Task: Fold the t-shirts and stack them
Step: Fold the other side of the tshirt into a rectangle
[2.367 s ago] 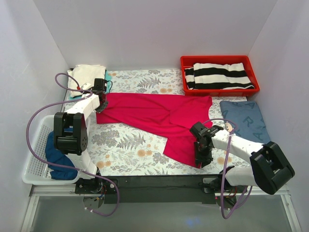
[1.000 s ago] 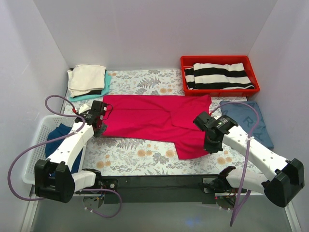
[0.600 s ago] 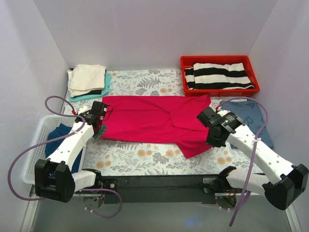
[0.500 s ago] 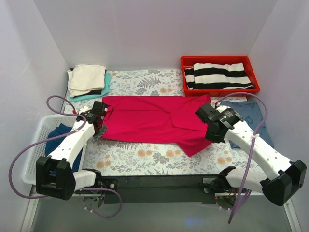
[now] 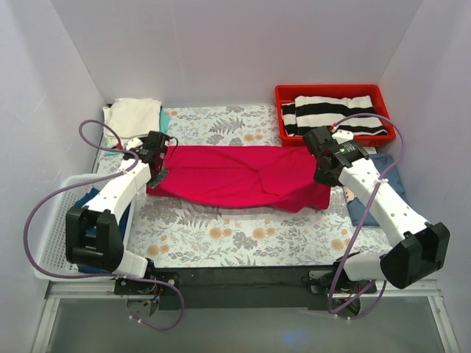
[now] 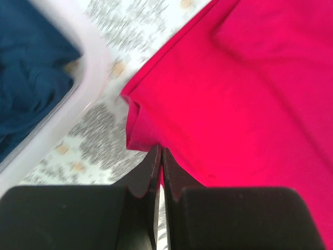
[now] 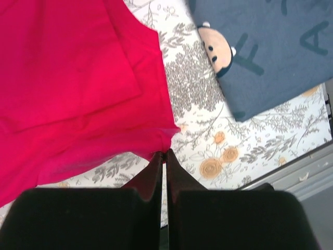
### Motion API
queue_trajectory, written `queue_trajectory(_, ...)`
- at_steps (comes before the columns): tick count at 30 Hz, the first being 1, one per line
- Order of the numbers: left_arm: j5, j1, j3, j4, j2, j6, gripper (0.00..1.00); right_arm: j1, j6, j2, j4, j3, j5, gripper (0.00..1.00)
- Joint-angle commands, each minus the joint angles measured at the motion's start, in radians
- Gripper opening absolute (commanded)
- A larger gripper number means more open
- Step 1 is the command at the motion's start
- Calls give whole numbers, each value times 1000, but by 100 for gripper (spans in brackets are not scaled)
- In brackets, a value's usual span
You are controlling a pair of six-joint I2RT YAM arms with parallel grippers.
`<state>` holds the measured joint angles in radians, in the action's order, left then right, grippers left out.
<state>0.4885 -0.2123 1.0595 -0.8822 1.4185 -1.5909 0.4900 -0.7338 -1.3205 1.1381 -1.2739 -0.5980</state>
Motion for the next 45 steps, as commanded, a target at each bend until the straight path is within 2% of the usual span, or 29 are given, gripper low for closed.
queue_trajectory(1, 77, -1, 112, 63, 48, 43, 0, -57, 129, -11, -145, -47, 12, 1)
queue_trajectory(7, 82, 16, 227, 95, 204, 63, 0, -140, 235, -112, -276, -77, 82, 1)
queue_trajectory(13, 94, 42, 267, 127, 313, 65, 0, -214, 296, -261, -376, -145, 148, 1)
queue_trajectory(22, 101, 114, 368, 123, 453, 69, 0, -297, 358, -499, -403, -352, 236, 1)
queue_trajectory(32, 67, 120, 487, 118, 615, 80, 0, -344, 395, -726, -402, -515, 337, 1)
queue_trajectory(33, 65, 120, 491, 130, 623, 85, 3, -347, 396, -741, -403, -525, 346, 2)
queue_trajectory(34, 65, 120, 499, 140, 631, 101, 10, -349, 401, -770, -403, -536, 363, 15)
queue_trajectory(37, 67, 120, 526, 169, 652, 129, 19, -352, 418, -830, -402, -620, 374, 26)
queue_trajectory(38, 74, 120, 545, 172, 654, 138, 24, -357, 422, -838, -400, -655, 379, 27)
queue_trajectory(41, 85, 120, 566, 186, 634, 152, 28, -357, 436, -824, -403, -674, 380, 29)
queue_trajectory(45, 67, 120, 519, 245, 548, 167, 31, -353, 448, -744, -408, -581, 411, 30)
